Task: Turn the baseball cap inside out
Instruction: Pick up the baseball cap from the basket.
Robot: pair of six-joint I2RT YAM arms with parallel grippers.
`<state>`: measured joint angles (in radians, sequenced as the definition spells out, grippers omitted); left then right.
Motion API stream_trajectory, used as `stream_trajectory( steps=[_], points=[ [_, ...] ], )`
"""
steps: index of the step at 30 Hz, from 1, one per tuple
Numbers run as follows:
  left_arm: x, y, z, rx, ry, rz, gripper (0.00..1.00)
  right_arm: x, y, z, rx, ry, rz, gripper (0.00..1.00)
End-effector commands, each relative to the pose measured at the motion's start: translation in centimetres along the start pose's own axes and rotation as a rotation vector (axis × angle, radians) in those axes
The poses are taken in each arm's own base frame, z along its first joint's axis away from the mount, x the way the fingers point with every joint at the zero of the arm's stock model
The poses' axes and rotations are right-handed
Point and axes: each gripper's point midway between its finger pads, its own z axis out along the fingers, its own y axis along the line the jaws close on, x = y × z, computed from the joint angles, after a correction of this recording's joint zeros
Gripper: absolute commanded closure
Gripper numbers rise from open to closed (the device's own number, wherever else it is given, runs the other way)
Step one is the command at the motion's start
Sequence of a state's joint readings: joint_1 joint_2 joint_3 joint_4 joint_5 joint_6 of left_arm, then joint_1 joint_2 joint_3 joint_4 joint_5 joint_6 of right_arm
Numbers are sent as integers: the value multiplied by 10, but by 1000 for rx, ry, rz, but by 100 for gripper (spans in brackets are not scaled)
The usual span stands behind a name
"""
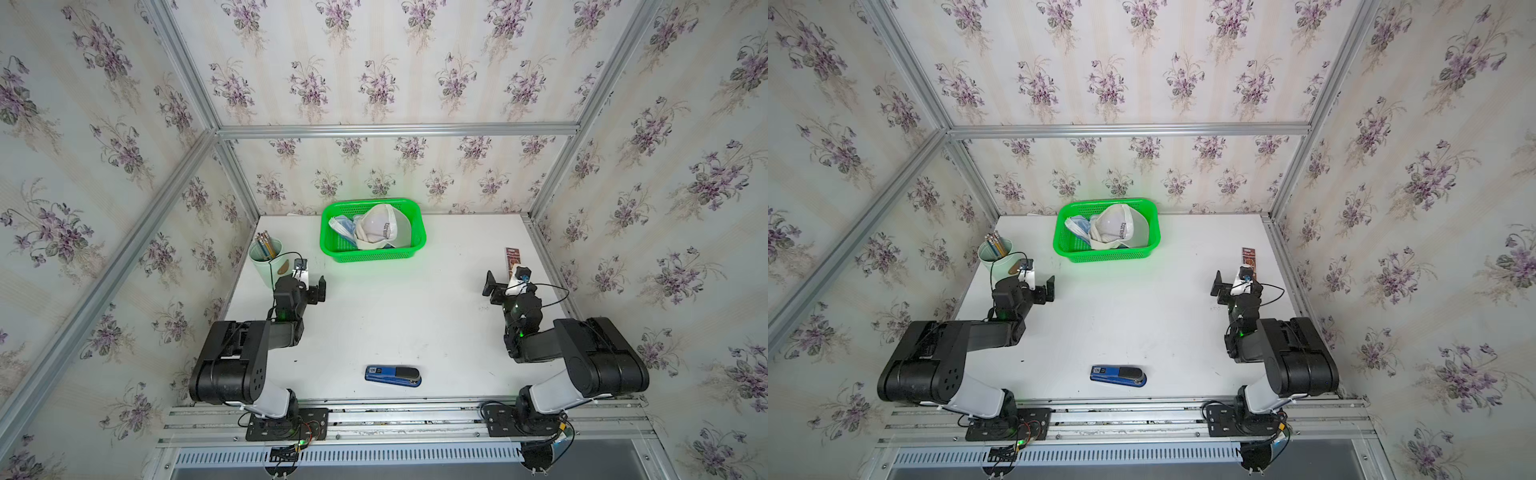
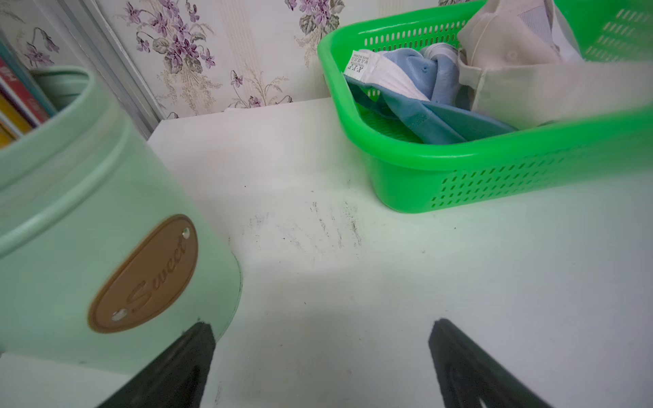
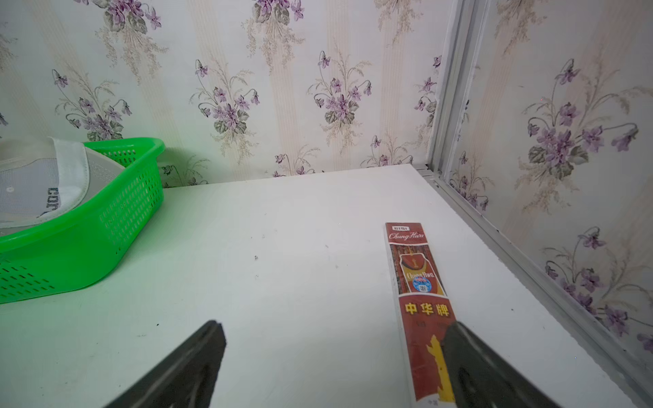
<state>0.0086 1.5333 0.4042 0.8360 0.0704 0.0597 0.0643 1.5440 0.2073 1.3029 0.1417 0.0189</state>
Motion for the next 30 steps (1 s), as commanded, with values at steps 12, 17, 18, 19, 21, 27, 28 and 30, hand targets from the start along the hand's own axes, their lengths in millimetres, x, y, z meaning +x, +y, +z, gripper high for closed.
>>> stream_trajectory(
  steps=[12,17,18,19,21,27,28,30],
  points=[
    [-4,1,-1,-6,-18,2,1,-7,1,1,-2,-25,-2,0],
    [-3,0,1,-1,-13,-1,1,-1,2,4,-19,4,2,0],
    [-4,1,2,-4,-8,0,1,-2,5,4,-46,7,3,0],
    [-6,4,-2,-20,-25,-2,1,-4,11,7,-90,18,-9,0],
    [-18,21,-22,-182,-56,-5,1,-18,16,16,-93,86,-24,0],
    [-105,-15,-103,-231,59,66,1,-105,101,5,-188,181,-29,0],
    [-111,-17,-111,-221,104,80,1,-116,133,5,-243,207,-46,0],
    [-115,-20,-118,-192,167,82,1,-125,199,12,-382,243,-104,0]
  ],
)
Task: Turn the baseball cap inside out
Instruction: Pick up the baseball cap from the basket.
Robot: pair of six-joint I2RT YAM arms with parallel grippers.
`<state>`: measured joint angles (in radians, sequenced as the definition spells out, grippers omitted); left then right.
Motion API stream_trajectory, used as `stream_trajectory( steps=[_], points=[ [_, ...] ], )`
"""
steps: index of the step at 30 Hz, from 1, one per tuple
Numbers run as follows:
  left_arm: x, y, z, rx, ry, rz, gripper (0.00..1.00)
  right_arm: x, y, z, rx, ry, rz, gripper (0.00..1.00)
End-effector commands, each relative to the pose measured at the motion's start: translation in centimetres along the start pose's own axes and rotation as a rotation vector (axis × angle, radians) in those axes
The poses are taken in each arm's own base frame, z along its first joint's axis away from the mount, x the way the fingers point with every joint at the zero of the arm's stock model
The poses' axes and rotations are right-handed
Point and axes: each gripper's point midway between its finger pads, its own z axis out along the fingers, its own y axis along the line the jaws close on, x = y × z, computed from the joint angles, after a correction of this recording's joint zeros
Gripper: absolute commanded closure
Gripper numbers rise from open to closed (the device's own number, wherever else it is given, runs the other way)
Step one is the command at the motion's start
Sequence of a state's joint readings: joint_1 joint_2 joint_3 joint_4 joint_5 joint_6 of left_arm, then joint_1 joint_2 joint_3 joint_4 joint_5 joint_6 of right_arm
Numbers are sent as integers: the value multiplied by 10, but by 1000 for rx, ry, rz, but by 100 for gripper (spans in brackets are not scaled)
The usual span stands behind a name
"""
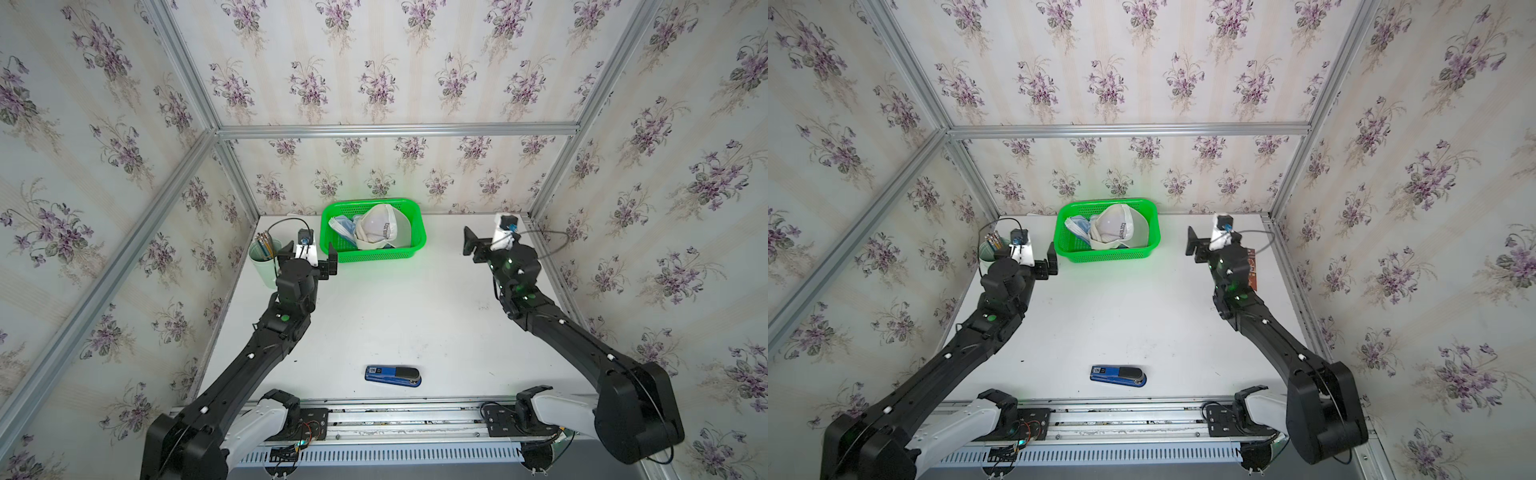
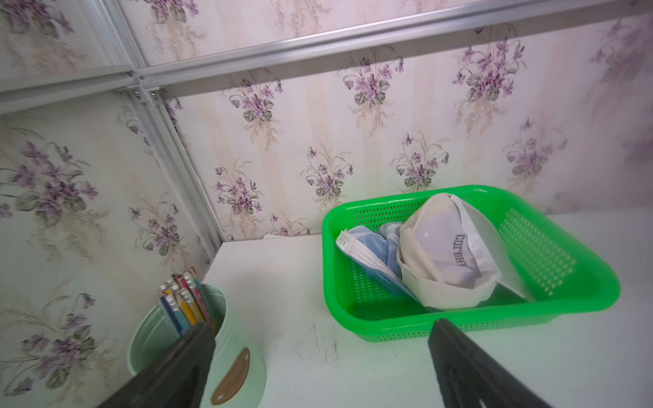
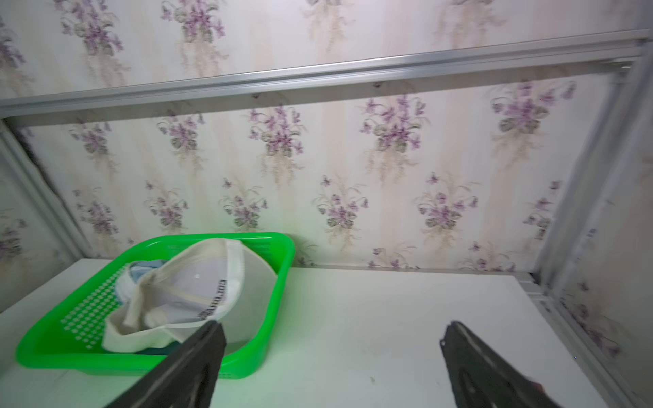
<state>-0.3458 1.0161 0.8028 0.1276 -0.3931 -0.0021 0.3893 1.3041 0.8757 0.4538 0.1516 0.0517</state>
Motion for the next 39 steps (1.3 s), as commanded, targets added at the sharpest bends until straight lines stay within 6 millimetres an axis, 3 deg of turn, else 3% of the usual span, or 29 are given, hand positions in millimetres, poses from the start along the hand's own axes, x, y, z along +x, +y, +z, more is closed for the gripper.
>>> stream_trajectory(
  steps=[1,3,6,9,15,21,26,30,35,39],
  points=[
    [71,13,-19,-46,376,112,1,56,66,24,-133,319,-79,1],
    [67,4,-16,18,378,81,1,64,121,56,-278,379,-106,5],
    [67,-6,-17,75,451,24,1,91,172,93,-422,482,-172,12],
    [74,-18,-17,118,584,21,1,116,207,113,-521,544,-217,13],
    [95,-38,-13,182,743,5,1,143,243,141,-579,581,-256,14],
    [104,-41,-9,194,775,-2,1,181,258,156,-603,633,-254,19],
    [103,-46,-9,215,766,-33,1,197,248,165,-540,649,-264,26],
    [104,-48,-7,220,760,-45,1,207,244,169,-521,654,-272,38],
    [105,-48,-7,218,759,-41,1,218,245,169,-538,660,-284,61],
    [105,-48,-7,216,763,-42,1,220,247,166,-578,652,-312,90]
  ],
)
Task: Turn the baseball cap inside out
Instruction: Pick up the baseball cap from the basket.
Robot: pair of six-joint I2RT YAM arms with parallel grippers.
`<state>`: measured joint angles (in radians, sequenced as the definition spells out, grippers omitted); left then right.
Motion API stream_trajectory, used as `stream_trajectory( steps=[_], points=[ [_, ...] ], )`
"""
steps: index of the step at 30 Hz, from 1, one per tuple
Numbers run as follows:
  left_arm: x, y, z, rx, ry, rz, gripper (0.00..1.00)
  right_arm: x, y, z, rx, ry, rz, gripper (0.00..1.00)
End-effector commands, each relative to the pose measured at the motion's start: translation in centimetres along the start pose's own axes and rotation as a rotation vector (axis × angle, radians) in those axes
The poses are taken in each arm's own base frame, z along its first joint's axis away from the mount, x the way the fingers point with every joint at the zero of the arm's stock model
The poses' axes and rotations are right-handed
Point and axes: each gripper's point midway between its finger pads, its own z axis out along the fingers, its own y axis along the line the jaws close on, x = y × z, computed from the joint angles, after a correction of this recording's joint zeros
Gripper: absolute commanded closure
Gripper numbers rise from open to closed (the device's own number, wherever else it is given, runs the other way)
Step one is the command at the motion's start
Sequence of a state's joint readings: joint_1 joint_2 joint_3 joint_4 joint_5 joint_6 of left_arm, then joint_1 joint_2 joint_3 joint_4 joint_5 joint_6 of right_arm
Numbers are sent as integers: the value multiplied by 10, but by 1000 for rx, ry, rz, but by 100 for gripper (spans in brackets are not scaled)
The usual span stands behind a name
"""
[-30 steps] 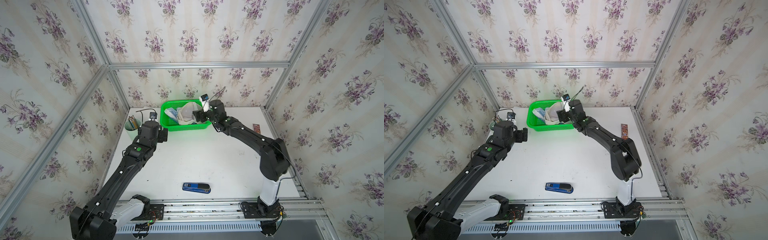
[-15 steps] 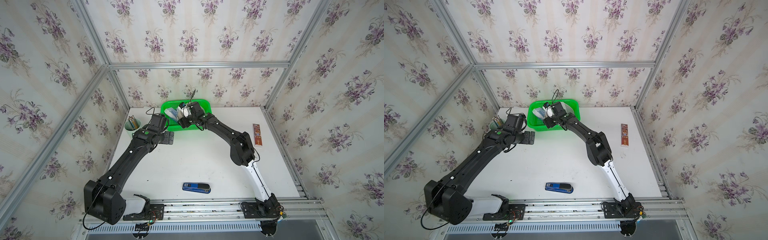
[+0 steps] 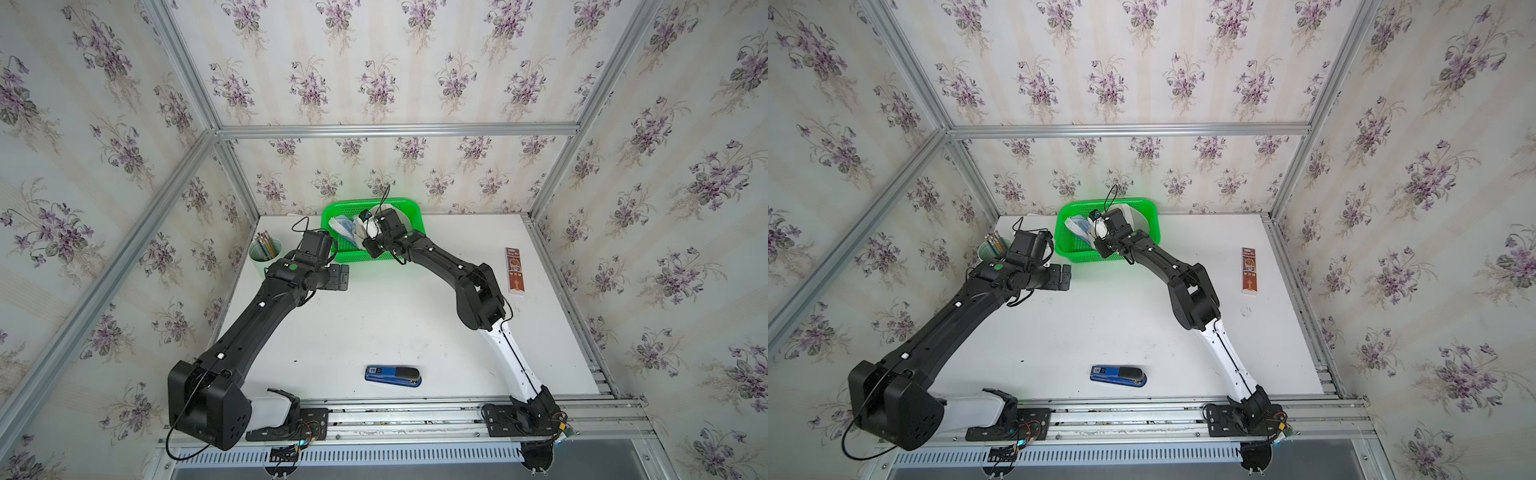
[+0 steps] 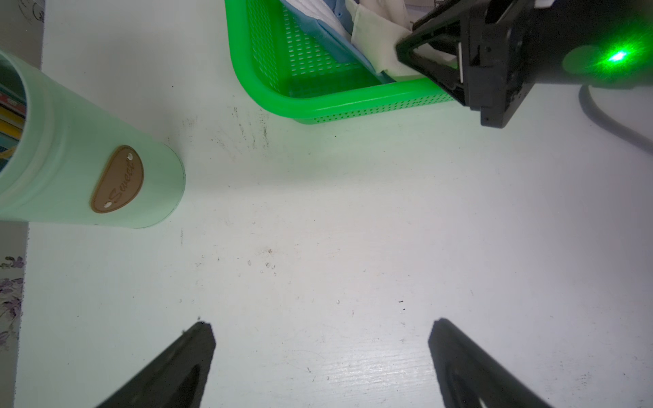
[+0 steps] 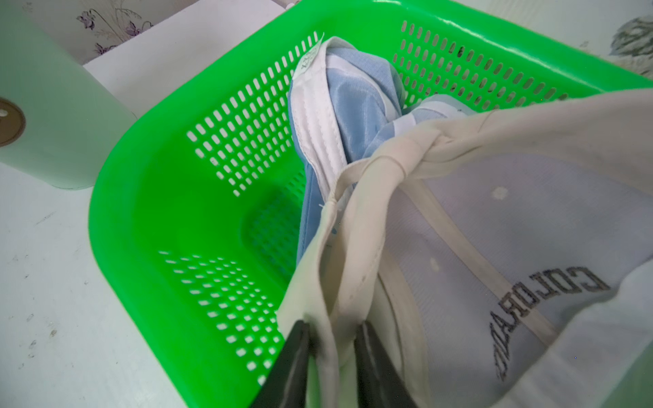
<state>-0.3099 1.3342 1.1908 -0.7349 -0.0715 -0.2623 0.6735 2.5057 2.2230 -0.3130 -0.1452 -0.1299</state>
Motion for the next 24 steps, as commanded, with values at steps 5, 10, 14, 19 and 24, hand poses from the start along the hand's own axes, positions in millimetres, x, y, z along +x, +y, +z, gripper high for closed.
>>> stream_trajectory(
  steps=[5,10,14,19,24],
  points=[
    [-9,-5,-1,22,-22,-22,0,-10,4,-17,-7,-40,-68,100],
    [-16,-8,0,31,-24,-36,0,-58,2,-66,40,-165,-96,100],
    [-25,-13,-2,57,-27,-110,1,-80,2,-110,94,-222,-124,100],
    [-44,-43,-24,274,-73,-337,4,-65,29,-174,154,-228,-171,100],
    [-57,-61,-45,420,-127,-422,6,-17,47,-226,195,-219,-80,100]
  ],
)
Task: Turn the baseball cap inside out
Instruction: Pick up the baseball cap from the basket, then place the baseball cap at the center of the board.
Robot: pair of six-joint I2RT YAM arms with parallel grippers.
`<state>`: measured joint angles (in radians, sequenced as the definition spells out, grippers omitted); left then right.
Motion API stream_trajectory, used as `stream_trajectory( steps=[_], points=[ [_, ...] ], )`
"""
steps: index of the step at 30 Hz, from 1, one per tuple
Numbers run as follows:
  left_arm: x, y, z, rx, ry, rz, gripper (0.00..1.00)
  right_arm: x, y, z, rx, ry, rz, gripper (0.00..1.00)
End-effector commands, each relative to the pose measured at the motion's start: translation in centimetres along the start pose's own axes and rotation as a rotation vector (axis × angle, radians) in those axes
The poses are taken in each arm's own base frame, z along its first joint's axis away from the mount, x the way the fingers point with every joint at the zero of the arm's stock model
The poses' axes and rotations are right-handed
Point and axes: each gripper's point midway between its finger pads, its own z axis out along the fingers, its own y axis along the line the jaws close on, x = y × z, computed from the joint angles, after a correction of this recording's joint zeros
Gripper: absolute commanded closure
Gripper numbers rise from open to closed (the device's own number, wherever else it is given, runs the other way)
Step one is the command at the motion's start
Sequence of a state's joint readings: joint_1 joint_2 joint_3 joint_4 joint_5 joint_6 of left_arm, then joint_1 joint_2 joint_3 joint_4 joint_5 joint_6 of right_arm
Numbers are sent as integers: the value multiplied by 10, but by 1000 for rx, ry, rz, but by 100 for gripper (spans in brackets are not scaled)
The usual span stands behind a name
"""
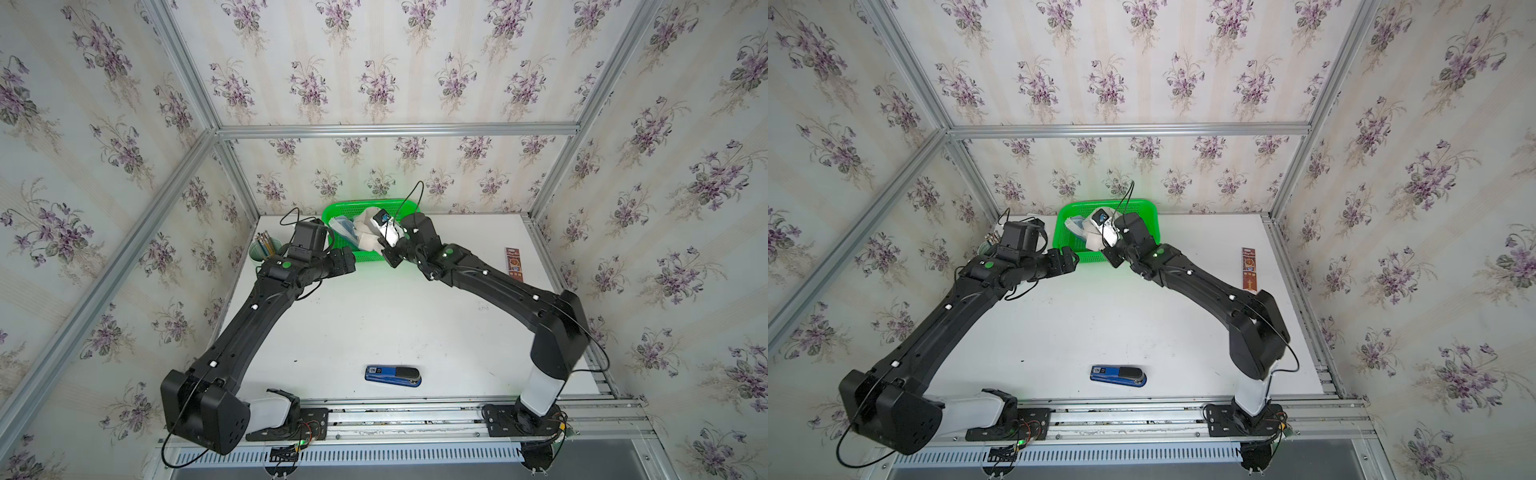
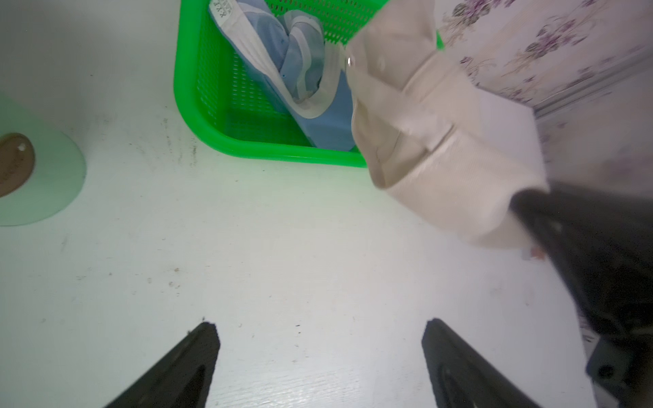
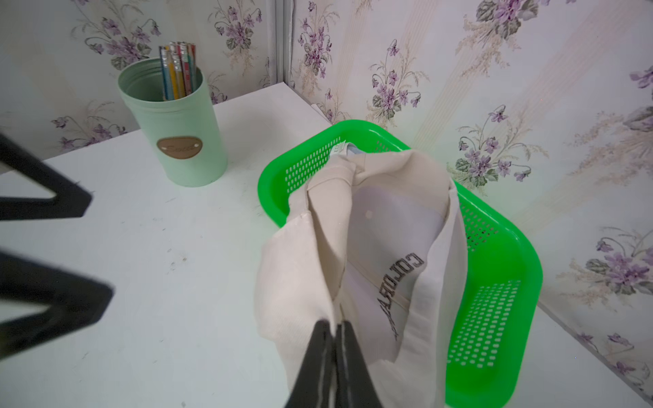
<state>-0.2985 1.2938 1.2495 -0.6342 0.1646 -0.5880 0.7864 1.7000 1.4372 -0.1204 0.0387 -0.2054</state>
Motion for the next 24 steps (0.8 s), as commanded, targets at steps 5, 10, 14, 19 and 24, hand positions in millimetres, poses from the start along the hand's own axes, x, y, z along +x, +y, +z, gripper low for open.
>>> stream_trajectory(
  steps=[5,10,14,19,24],
  points=[
    [32,-42,24,197,162,-111,10,77,12,-39,84,14,190,100],
    [87,-43,58,165,268,-153,13,145,22,-28,87,63,262,100],
    [109,-46,82,109,280,-130,16,168,36,-25,36,83,288,100],
    [123,-52,118,43,324,-92,19,170,56,-33,-73,69,337,75],
    [120,-56,139,26,304,-41,20,133,39,-71,-43,-10,380,30]
  ],
)
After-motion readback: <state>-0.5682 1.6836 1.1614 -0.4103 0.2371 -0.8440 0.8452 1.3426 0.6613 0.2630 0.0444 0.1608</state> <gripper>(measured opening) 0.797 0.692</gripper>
